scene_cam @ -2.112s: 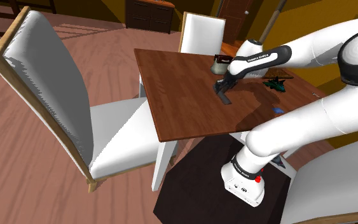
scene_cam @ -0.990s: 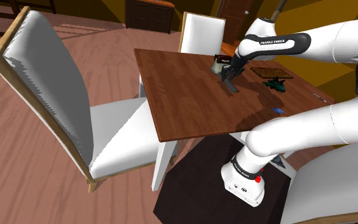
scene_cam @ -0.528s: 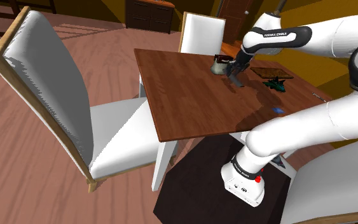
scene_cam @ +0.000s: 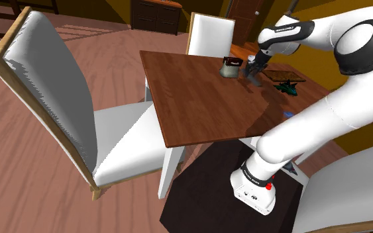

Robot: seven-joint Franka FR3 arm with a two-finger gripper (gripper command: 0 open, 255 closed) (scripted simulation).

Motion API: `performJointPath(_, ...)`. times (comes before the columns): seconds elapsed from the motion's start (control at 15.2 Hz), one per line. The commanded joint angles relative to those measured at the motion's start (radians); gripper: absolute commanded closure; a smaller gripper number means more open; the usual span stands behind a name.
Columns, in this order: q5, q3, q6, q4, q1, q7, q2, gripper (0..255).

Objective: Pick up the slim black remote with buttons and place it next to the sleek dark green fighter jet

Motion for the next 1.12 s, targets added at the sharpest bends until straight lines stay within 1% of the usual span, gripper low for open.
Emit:
performJointPath(0.0,0.049,-0.046,-0.004,0.064,0.009,-0.070,0.066,255)
performJointPath(0.26,0.192,-0.133,-0.026,0.206,0.009,-0.230,0.223,255)
performJointPath(0.4,0.278,-0.162,-0.048,0.287,-0.011,-0.315,0.312,255)
performJointPath(0.46,0.323,-0.170,-0.063,0.329,-0.028,-0.356,0.359,255)
performJointPath(0.66,0.447,-0.172,-0.120,0.469,-0.107,-0.462,0.498,255)
performJointPath(0.86,0.547,-0.150,-0.189,0.626,-0.212,-0.538,0.632,255)
performJointPath(1.06,0.626,-0.120,-0.267,0.808,-0.328,-0.585,0.764,255)
